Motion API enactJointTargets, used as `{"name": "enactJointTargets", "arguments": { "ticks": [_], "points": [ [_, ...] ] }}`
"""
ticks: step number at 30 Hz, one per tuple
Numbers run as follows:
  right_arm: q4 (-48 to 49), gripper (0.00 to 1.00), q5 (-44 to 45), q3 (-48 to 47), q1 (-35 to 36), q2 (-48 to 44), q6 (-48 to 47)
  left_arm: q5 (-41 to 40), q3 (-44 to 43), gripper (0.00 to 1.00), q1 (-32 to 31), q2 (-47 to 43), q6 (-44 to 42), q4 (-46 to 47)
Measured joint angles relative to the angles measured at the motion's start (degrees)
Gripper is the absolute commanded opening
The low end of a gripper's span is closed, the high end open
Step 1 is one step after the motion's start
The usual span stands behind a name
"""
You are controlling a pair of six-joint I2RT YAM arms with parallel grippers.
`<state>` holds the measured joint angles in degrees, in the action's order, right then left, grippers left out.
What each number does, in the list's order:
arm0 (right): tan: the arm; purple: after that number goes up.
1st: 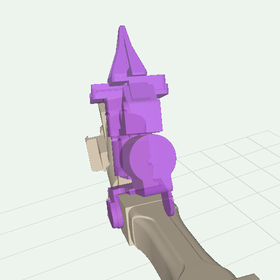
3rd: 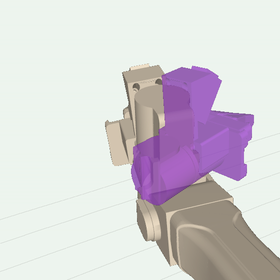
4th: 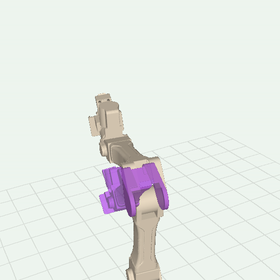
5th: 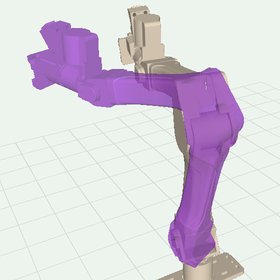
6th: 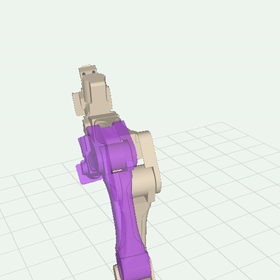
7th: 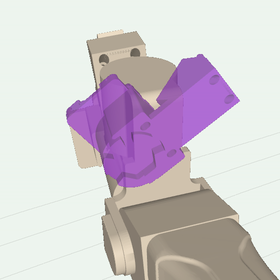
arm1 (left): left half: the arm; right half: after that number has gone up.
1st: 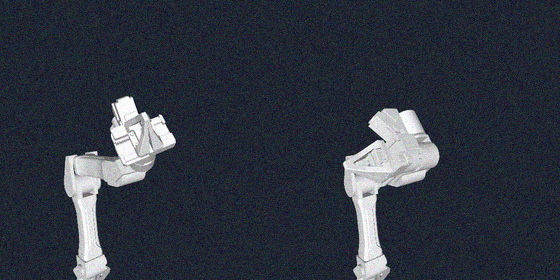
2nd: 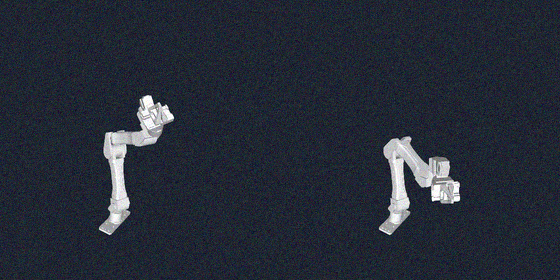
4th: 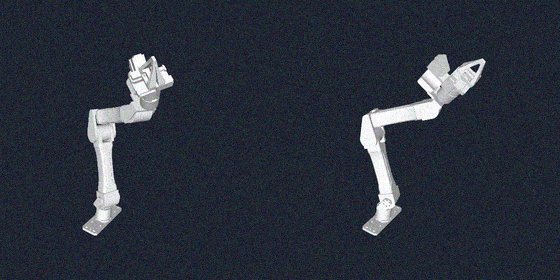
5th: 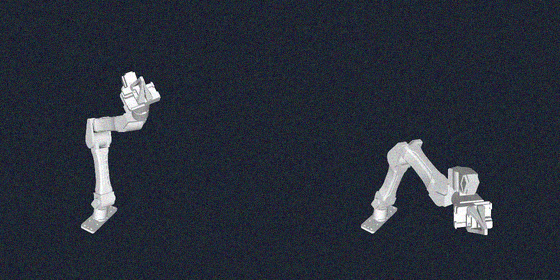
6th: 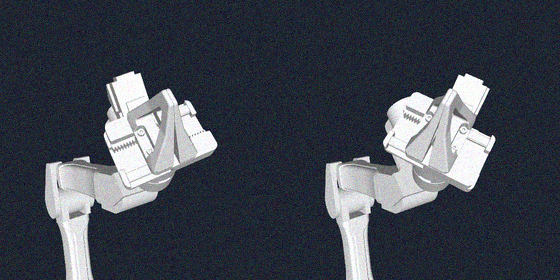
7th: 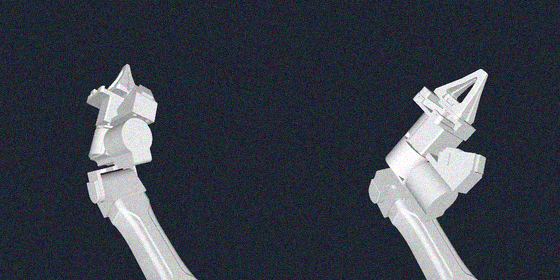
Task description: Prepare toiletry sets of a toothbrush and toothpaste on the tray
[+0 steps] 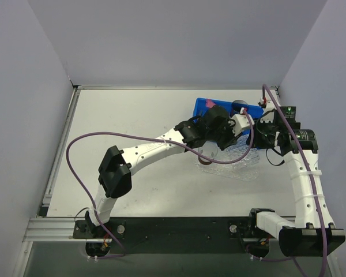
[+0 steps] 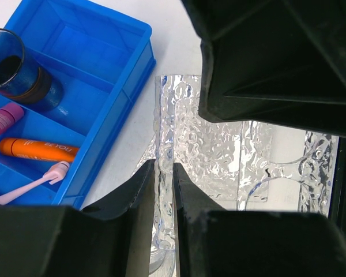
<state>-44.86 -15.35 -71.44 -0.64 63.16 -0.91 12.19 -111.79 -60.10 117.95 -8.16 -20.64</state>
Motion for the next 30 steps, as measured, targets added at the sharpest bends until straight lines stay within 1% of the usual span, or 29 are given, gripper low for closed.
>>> {"name": "enactJointTargets", "arguments": {
  "ticks": [1, 3, 4, 6, 8, 15, 19, 20, 23, 26, 27, 29, 30],
  "points": [
    [0.13, 0.24, -0.17, 0.22, 0.07, -0.02, 0.04, -0.07, 0.00, 0.00, 0.00, 0.00, 0.00, -0.02],
    [0.59, 0.17, -0.52, 0.61, 0.83, -0.11, 0.26, -0.20, 0.00, 0.00, 0.00, 0.00, 0.15, -0.15],
    [0.76, 0.12, -0.48, 0.81, 1.07, -0.17, 0.33, -0.20, 0.00, 0.00, -0.09, 0.00, 0.22, -0.28],
    [1.18, 0.05, -0.55, 1.33, 1.66, -0.28, 0.46, -0.22, 0.00, 0.00, -0.09, 0.00, 0.31, -0.55],
    [1.33, 0.00, -0.72, 1.70, 1.81, -0.42, 0.42, -0.20, 0.00, 0.00, -0.09, 0.00, 0.26, -0.87],
    [2.49, 0.00, -0.35, 3.04, 1.86, -1.64, 0.85, -0.15, 0.00, 0.00, -0.09, 0.00, 0.87, -1.01],
    [4.00, 0.00, 0.55, 4.87, 1.88, -3.08, 2.45, -0.22, 0.00, 0.10, -0.13, 0.00, 1.73, -1.01],
    [4.48, 0.00, 0.74, 5.44, 1.88, -3.58, 2.97, -0.22, 0.00, 0.17, -0.13, 0.02, 1.90, -1.01],
    [5.79, 0.00, 1.40, 7.04, 1.88, -5.11, 4.61, -0.22, 0.00, 0.28, -0.13, 0.02, 2.43, -1.01],
    [6.88, 0.00, 1.84, 8.61, 1.86, -6.51, 6.25, -0.39, 0.02, 0.35, -0.13, 0.02, 3.23, -0.79],
    [7.26, 0.00, 2.16, 9.33, 1.84, -6.99, 7.04, -0.44, 0.02, 0.39, -0.13, 0.02, 3.96, -0.22],
    [7.65, 0.00, 3.30, 10.40, 1.70, -7.43, 8.48, -0.39, 0.02, 0.43, -0.04, 0.02, 5.51, 0.92],
    [7.69, 0.00, 4.20, 10.91, 1.29, -7.45, 8.74, -0.39, 0.02, 0.47, 0.11, 0.00, 6.29, 1.64]
  ]
}}
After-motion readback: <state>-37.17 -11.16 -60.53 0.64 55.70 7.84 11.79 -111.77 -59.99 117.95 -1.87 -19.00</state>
